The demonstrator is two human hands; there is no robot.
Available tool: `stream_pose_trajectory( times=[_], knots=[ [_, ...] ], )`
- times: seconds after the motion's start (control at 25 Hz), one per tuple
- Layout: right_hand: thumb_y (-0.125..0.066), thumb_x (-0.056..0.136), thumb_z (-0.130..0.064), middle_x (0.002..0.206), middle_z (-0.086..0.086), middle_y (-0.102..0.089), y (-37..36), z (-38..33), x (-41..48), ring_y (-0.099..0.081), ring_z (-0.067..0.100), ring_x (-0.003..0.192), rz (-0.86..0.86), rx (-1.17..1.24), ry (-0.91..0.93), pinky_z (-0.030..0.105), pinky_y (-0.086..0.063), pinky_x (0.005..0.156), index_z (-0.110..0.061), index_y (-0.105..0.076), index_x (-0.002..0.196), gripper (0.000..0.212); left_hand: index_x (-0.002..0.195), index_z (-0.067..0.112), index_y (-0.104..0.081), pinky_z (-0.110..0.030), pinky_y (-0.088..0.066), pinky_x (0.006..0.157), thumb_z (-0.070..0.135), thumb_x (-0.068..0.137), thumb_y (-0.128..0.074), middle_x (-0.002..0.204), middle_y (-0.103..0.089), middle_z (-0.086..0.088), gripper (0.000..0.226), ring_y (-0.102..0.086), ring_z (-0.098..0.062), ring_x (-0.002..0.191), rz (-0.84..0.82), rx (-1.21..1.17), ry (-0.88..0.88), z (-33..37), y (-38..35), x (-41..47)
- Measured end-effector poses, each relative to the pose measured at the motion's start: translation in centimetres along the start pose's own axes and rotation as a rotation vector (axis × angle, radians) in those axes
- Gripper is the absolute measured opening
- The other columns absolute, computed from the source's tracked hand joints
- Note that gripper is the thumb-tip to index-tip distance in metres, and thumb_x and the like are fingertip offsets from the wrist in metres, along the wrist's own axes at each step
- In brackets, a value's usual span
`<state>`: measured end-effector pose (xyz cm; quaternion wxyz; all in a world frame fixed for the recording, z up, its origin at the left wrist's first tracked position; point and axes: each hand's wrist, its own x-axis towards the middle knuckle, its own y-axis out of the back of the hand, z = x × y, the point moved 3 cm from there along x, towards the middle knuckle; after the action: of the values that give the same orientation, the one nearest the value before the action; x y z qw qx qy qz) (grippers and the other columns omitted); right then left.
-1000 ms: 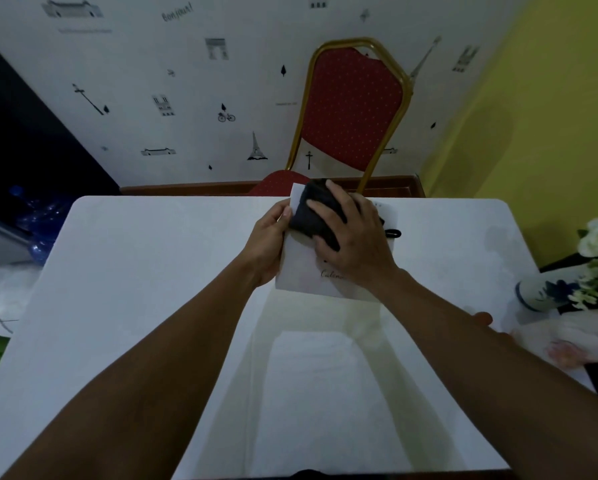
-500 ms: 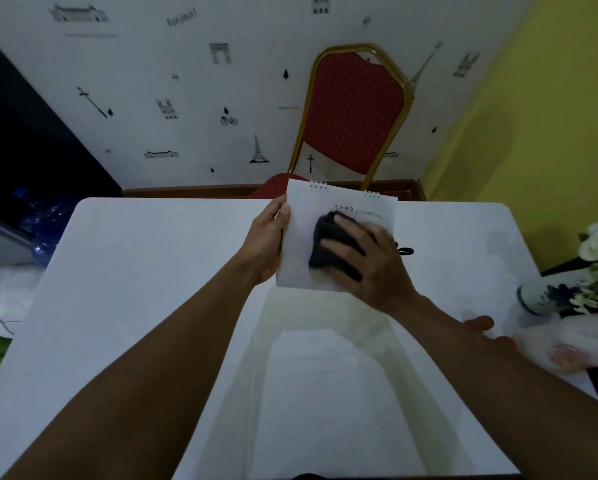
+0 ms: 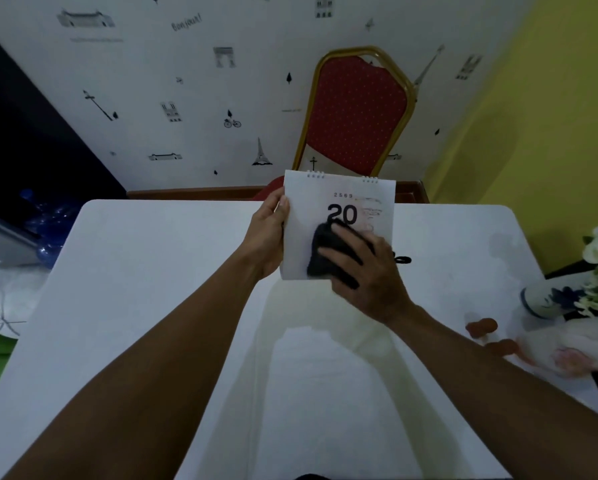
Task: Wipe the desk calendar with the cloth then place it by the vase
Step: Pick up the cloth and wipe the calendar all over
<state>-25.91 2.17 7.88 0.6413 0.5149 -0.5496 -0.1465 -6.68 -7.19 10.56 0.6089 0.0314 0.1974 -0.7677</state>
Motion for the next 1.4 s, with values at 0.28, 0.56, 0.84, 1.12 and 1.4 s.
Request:
stream_pose_trajectory(
  times=[0.28, 0.56, 0.84, 1.12, 1.4],
  knots=[
    [-0.064, 0.097, -0.041, 0.158, 0.007, -0.047, 0.4, 0.6, 6.3, -0.051, 0.038, 0.120, 0.089, 0.017, -0.281, 0.045, -0.046, 0.099, -0.023, -0.061, 0.141, 0.048, 0.125, 0.036, -0.059, -0.052, -0.060, 0.083, 0.037, 0.106, -0.044, 0.118, -0.068, -0.008, 0.025, -0.067, -0.036, 0.107, -0.072, 0.005, 0.027, -1.1, -2.0, -0.3],
    [-0.067, 0.094, -0.037, 0.152, 0.008, -0.055, -0.6, -2.5, -0.6, -0.056, 0.039, 0.119, -0.042, 0.060, 0.102, 0.049, -0.046, 0.103, -0.026, -0.065, 0.134, 0.042, 0.131, 0.029, -0.054, -0.051, -0.060, 0.083, 0.029, 0.109, -0.040, 0.125, -0.066, -0.010, 0.027, -0.066, -0.037, 0.110, -0.015, -0.078, 0.036, -0.6, -0.3, -0.2],
    [-0.063, 0.100, -0.039, 0.159, 0.010, -0.046, 0.3, 0.1, 5.3, -0.047, 0.040, 0.139, -0.022, 0.085, -0.076, 0.056, -0.039, 0.115, -0.022, -0.061, 0.142, 0.045, 0.116, 0.037, -0.069, -0.042, -0.061, 0.071, 0.059, 0.102, -0.029, 0.112, -0.075, -0.007, 0.047, -0.073, -0.028, 0.100, -0.095, -0.153, 0.142, -0.2, -1.9, -0.6],
    [-0.067, 0.098, -0.032, 0.157, 0.012, -0.049, -0.4, -2.2, 2.3, -0.044, 0.039, 0.142, -0.003, 0.120, -0.009, 0.053, -0.034, 0.120, -0.017, -0.063, 0.140, 0.045, 0.116, 0.029, -0.075, -0.046, -0.060, 0.076, 0.060, 0.101, -0.034, 0.121, -0.071, -0.015, 0.053, -0.070, -0.034, 0.106, -0.134, -0.262, 0.191, -0.9, -1.7, -0.4],
    [-0.063, 0.098, -0.031, 0.156, 0.006, -0.047, 1.8, 3.7, 5.8, -0.039, 0.034, 0.135, 0.184, 0.139, -0.783, 0.052, -0.038, 0.113, -0.018, -0.056, 0.143, 0.047, 0.135, 0.030, -0.058, -0.055, -0.058, 0.081, 0.058, 0.103, -0.031, 0.127, -0.067, -0.015, 0.051, -0.066, -0.040, 0.112, -0.193, -0.187, 0.178, -1.7, -1.7, -1.5]
  ],
)
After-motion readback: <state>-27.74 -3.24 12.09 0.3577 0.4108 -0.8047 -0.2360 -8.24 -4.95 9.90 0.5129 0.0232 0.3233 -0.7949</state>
